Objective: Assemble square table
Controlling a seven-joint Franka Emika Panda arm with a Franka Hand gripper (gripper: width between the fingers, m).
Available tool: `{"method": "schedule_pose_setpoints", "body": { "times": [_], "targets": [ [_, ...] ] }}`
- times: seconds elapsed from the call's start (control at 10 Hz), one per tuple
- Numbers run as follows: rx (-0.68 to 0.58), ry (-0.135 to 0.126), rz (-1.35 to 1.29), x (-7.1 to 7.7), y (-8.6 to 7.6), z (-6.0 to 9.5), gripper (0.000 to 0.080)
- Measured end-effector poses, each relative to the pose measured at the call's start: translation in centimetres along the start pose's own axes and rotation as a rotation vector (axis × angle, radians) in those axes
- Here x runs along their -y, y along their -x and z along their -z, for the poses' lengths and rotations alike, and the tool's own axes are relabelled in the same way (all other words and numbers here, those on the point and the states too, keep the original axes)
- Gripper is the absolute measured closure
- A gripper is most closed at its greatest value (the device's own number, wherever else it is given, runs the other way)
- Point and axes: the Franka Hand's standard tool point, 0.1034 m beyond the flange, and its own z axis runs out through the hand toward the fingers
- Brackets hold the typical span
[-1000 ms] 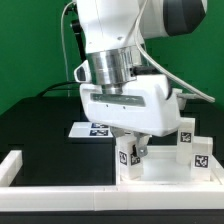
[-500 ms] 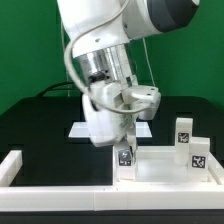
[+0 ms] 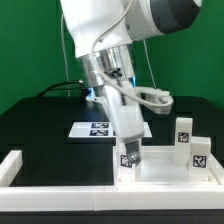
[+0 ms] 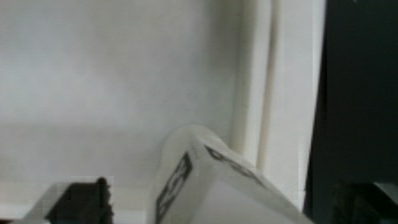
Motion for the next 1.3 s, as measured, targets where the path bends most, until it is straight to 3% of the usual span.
{"method": "schedule_pose_setpoints", "body": {
  "times": [0.2,0.3,0.4,0.6,0.7,1.0,1.1,1.3],
  "targets": [
    [-0.005,0.002,0.102,-0.05,-0.21,-0.01,0.0158],
    [-0.015,0.022,0.222,-0.09,-0.17,0.01,0.0151],
    [-0.043,0.071,0.4,0.06,-0.04,0.18,0.0151],
    [-0.04,0.135,0.799,0.06,-0.5,-0.13,0.015],
    [-0.031,0.148,0.814,0.06,-0.4,-0.44,0.015],
    [-0.037,0.145,0.751,0.08,-0.43,-0.45,0.0176],
    [-0.041,0.14,0.658,0.09,-0.35,-0.47,0.0515],
    [-0.047,0.135,0.533,0.1,-0.29,-0.5,0.0512]
  ]
}}
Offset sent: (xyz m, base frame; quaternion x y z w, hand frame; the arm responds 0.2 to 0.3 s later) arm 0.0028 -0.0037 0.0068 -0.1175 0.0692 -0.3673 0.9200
